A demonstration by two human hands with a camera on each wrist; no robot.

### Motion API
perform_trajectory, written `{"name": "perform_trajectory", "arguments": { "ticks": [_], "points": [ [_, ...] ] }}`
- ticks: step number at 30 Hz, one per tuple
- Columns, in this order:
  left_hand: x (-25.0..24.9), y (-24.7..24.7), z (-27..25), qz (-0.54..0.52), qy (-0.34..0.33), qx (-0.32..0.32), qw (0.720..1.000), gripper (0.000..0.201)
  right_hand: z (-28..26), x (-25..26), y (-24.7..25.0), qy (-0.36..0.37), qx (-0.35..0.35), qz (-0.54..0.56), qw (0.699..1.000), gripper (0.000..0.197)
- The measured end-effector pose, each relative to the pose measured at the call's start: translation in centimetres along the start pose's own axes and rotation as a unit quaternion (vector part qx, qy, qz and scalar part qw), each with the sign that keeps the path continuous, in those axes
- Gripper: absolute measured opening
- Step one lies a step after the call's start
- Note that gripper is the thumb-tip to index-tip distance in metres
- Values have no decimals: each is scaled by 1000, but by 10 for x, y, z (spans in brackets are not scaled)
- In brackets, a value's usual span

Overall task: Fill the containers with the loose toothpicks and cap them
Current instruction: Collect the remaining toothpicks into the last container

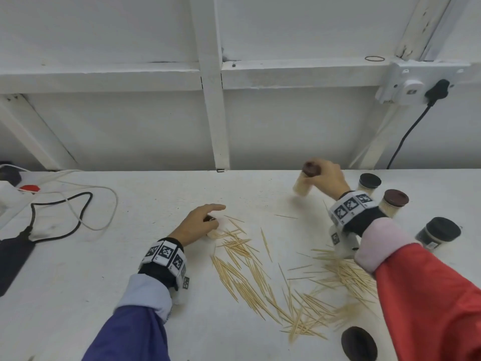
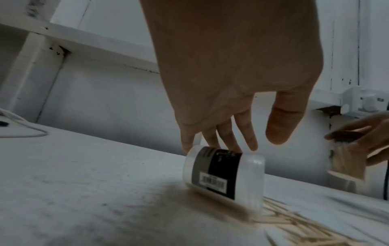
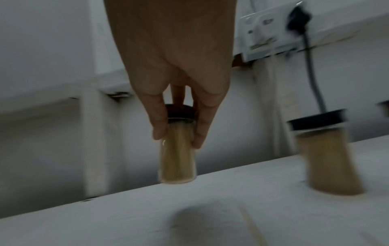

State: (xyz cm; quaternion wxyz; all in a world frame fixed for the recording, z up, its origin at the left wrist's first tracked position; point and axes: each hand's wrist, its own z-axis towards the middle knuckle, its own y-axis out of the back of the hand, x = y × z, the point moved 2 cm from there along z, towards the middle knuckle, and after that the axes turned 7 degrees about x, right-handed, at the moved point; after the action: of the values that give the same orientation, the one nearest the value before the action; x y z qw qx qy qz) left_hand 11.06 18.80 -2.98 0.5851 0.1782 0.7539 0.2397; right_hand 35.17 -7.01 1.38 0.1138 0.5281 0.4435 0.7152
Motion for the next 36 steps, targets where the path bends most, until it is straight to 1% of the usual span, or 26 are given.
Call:
{"name": "perform_trajectory", "arguments": {
  "ticks": [2,5,9,12,15,17,20,23,25,27,28,29,30,32,33,34,36],
  "points": [
    [0,-3,-2,20,8,14,1000,50,8,-24,15,-46,-32,-36,998,38],
    [2,-7,0,48,3,5,999,50,13,-50,26,-107,-39,-81,990,31],
    [7,-7,3,61,-5,0,998,45,7,-66,23,-142,-50,-146,978,24],
    [13,-6,4,82,-9,10,997,44,7,-69,18,-160,-27,-178,971,26],
    [19,-5,5,96,-18,6,995,43,9,-65,17,-164,-3,-184,969,29],
    [19,-6,6,97,-37,-4,995,39,9,-59,17,-171,-3,-198,965,32],
    [17,-7,6,91,-42,-20,995,37,7,-45,15,-175,-8,-256,951,38],
    [21,-4,6,68,-36,-39,996,42,3,-29,8,-144,-19,-317,937,39],
    [24,-1,5,40,-31,-62,997,47,1,-15,-2,-101,-18,-328,939,39],
    [26,2,4,-5,-19,-93,995,49,-1,2,-18,-44,19,-288,956,43],
    [27,3,4,-31,-10,-110,993,51,-2,12,-28,-16,54,-253,966,47],
    [27,4,4,-55,-2,-127,990,54,-5,21,-41,11,100,-220,970,51],
    [28,4,5,-71,6,-145,987,58,-9,32,-54,38,156,-197,967,55],
    [31,3,5,-88,18,-172,981,62,-21,54,-83,82,269,-182,942,60],
    [33,2,5,-97,21,-180,979,61,-29,63,-97,95,313,-188,926,65],
    [34,0,6,-105,21,-185,977,60,-35,72,-110,102,344,-201,911,73],
    [35,-4,6,-113,23,-192,975,57,-48,85,-130,111,368,-245,890,89]
  ]
}}
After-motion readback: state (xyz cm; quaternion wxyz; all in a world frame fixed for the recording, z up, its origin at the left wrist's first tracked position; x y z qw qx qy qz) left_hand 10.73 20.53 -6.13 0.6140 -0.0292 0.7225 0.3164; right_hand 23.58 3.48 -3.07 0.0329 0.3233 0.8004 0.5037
